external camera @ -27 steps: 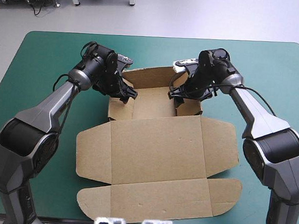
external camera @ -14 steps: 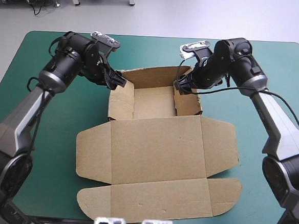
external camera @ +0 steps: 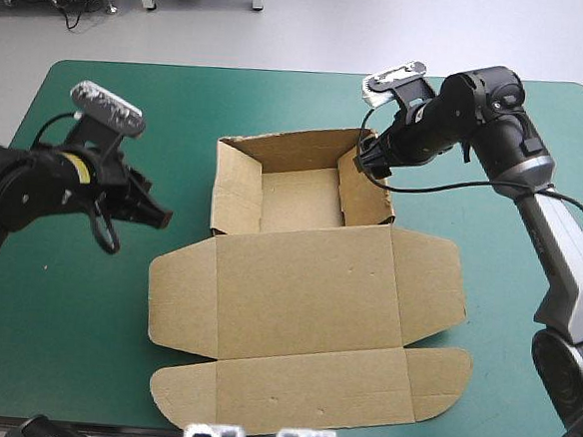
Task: Fold the box
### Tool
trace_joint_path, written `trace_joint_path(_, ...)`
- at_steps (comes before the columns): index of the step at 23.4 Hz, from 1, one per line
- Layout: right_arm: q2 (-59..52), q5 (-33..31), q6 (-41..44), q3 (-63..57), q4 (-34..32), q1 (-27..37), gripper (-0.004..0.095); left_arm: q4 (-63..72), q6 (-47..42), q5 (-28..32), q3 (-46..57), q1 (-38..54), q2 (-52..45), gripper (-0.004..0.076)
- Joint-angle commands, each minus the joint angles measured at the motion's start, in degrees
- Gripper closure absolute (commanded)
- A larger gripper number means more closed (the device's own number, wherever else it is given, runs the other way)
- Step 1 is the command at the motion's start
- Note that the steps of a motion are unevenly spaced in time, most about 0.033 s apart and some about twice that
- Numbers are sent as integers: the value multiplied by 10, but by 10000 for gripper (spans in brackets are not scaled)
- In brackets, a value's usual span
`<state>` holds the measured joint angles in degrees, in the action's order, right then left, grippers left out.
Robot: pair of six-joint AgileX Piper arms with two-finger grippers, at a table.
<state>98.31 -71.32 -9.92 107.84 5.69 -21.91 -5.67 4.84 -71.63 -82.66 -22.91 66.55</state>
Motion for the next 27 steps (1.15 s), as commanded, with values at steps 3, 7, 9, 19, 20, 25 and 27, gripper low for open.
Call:
trace_joint_path(3,6,7,-6,16,-3,3,175,1,-8,-26,193,-3,-118,721)
trace_joint_path(7,37,18,-6,16,-8,3,175,5,-15,-16,291,-3,-173,721)
trace_joint_path(9,62,40,-4,16,-6,12,175,4,-33,-20,308,-3,-197,721)
trace_joint_path(19,157,24,-28,16,103,59,308,4,-59,-15,311,-3,-236,721)
trace_joint_path(20,162,24,-33,16,106,59,387,4,-59,-14,311,-3,-236,721)
trace_joint_path(25,169,25,-56,17,110,59,810,4,-59,-14,311,-3,-236,721)
trace_joint_path(27,169,26,-74,17,110,60,930,4,-59,-12,311,-3,-236,721)
